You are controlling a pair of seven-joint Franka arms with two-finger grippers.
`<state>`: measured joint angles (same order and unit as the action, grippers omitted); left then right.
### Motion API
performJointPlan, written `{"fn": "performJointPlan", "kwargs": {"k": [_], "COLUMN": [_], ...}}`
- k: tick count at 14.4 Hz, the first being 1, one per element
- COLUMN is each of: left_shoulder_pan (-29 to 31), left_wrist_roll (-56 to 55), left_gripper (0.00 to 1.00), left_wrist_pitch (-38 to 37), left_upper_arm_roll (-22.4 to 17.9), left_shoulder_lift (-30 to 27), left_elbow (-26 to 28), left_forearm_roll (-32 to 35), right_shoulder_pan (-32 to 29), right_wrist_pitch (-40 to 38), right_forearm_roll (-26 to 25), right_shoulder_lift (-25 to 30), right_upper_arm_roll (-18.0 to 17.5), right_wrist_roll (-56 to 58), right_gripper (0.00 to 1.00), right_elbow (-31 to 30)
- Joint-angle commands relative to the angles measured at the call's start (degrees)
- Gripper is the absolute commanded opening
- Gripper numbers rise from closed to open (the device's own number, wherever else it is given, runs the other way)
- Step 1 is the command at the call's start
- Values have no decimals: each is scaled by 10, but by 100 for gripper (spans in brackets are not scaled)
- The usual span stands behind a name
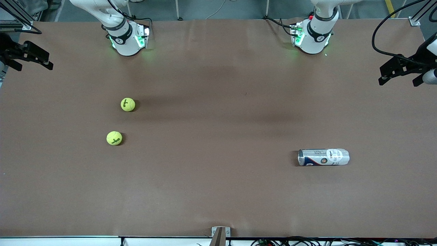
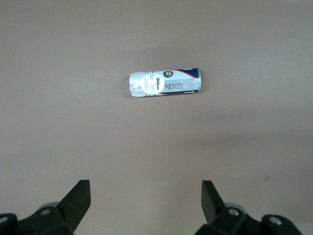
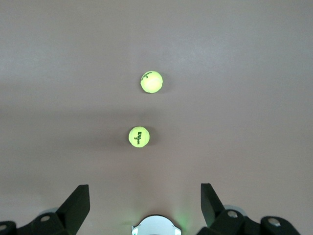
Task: Insert tennis ball vertically with right arm
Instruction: 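Move the left gripper toward the white tennis ball can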
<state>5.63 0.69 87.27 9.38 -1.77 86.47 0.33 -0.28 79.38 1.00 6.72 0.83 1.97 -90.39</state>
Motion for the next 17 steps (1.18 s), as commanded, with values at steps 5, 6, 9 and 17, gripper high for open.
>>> {"fn": "performJointPlan", "kwargs": {"k": [5, 6, 9, 17], "left_shoulder_pan": [8, 9, 3, -25], "left_wrist_roll": [13, 24, 29, 118], "left_gripper": [100, 100, 100, 100], "left_wrist_pitch": [-8, -3, 24, 79], "left_upper_arm_roll": [-6, -6, -5, 0], "left_shoulder_lift": [15, 30, 79, 220], "left_elbow": [-4, -3, 5, 5], "left_forearm_roll": [-2, -8, 7, 45], "right_shoulder_pan": [4, 5, 5, 4], "right_wrist_pitch": [7, 7, 8, 9], "right_forearm_roll": [-3, -2, -2, -2], "right_shoulder_lift": [22, 22, 22, 21], "right_upper_arm_roll": [1, 1, 1, 1], "right_wrist_roll": [4, 4, 4, 4], "right_gripper": [100, 100, 100, 100], "right_elbow": [-20, -19, -19, -17]}}
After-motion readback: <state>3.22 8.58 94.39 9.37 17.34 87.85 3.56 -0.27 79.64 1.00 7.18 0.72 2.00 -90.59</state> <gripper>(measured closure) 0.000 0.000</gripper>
